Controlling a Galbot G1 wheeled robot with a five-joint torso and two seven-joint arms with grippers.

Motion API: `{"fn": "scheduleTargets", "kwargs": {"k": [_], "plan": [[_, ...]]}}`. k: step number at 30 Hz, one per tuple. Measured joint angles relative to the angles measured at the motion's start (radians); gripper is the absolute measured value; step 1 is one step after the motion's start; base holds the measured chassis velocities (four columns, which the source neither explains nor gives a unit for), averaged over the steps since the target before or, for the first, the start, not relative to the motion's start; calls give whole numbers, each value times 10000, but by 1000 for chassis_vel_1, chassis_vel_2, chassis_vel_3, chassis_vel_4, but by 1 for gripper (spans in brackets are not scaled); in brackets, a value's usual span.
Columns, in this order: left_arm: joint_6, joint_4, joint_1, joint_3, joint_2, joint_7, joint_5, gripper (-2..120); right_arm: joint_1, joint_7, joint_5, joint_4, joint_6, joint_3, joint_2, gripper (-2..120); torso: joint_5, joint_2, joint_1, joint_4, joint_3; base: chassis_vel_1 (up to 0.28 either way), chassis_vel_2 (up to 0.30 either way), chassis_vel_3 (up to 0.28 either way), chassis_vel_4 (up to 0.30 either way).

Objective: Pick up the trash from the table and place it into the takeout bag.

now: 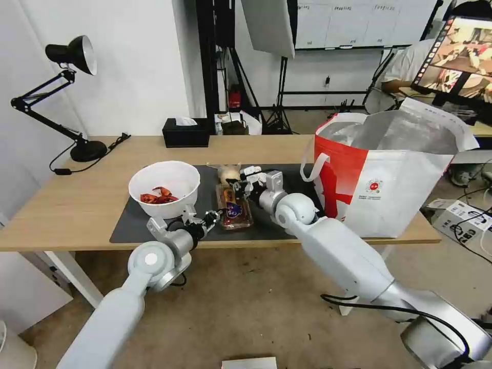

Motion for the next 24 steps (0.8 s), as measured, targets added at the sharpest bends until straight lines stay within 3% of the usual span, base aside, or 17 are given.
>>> {"fn": "scheduleTargets", "kwargs": {"k": [5, 8, 15, 24], "plan": [[-91, -483, 157, -276, 117, -25, -8, 0, -466, 773, -156, 877, 556, 349, -364, 5, 1, 0, 0, 0, -1, 0, 0, 0, 0], [-168, -902, 260, -537, 263, -68, -14, 0, -1213, 1277, -527, 1742, 906, 848, -754, 18, 1, 1, 0, 1, 0, 0, 0, 0, 0], [-364, -1088, -52, -991, 762, -69, -157, 0, -3119, 1626, -977, 3288, 1105, 1948, -1441, 43, 2, 1, -1, -2, 0, 0, 0, 0, 0], [-591, -1147, -1051, -1234, 1462, -63, -366, 0, -4372, 1661, -1201, 4292, 1106, 2556, -2039, 72, 2, 2, -1, 3, -1, 0, 0, 0, 0]]}}
